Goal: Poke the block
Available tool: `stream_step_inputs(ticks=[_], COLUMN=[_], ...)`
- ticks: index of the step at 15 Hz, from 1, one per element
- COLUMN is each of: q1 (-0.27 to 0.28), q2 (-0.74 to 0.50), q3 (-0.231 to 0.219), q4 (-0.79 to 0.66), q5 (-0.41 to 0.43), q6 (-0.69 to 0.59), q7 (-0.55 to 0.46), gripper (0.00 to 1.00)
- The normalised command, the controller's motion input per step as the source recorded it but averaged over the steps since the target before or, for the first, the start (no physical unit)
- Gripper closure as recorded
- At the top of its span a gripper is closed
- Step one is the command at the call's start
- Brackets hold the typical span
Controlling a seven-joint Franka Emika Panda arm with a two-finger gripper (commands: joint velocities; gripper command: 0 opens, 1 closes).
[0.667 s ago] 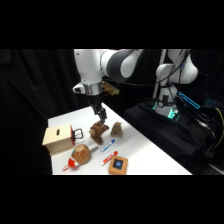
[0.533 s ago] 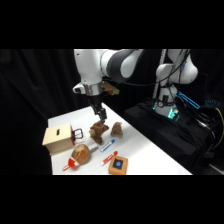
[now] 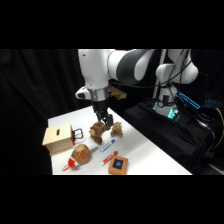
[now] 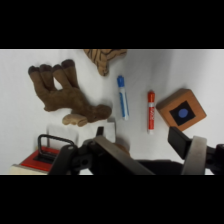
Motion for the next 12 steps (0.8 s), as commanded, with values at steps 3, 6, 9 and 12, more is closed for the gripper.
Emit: stream_step_inputs(ticks=[3, 6, 9, 12], q1=[0.124, 0.104, 0.092, 0.083], q2=[0.0, 0.03, 0.1, 0.17], q3=[0.077, 0.056, 0.04, 0.012], q4=[0.03, 0.02, 0.01, 0.0], q5=[-0.127, -0.177, -0.201, -0.224], q6=[0.19, 0.25, 0.27, 0.3], q7=[0.16, 0.15, 0.16, 0.16], gripper=[0.35, 0.62, 0.86, 1.0])
